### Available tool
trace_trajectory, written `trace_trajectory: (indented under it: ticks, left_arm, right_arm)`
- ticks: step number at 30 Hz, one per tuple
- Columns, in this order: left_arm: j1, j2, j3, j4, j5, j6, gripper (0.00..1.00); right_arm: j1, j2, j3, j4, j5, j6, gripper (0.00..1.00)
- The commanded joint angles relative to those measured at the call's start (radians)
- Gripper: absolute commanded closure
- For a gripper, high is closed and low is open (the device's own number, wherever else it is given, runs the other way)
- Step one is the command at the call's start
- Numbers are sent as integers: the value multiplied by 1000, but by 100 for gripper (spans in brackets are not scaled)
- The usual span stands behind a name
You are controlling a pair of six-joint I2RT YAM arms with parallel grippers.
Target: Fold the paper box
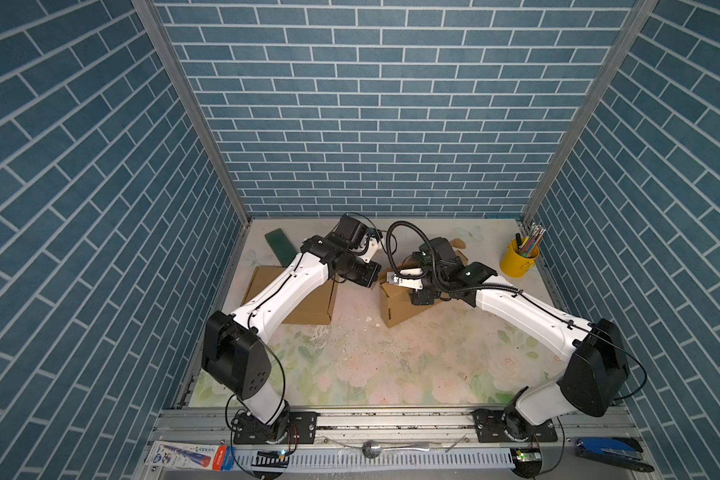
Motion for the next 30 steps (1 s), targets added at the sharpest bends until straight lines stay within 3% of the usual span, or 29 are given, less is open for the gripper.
trace_trajectory:
  ticks: [1, 11, 23, 30]
  left_arm:
    - [-16, 7, 16, -16, 8, 21, 100]
    - [-25, 15, 10, -9, 13, 24, 100]
    - [-29, 38, 30, -12, 13, 32, 100]
    - [-28, 35, 40, -7, 1, 36, 100]
  right_arm:
    - [-15, 17, 74, -41, -18, -33, 1]
    - [-38, 21, 72, 38, 9, -134, 1]
    - [-75, 58, 154, -14, -174, -155, 1]
    - [-86, 134, 256, -152, -226, -173, 4]
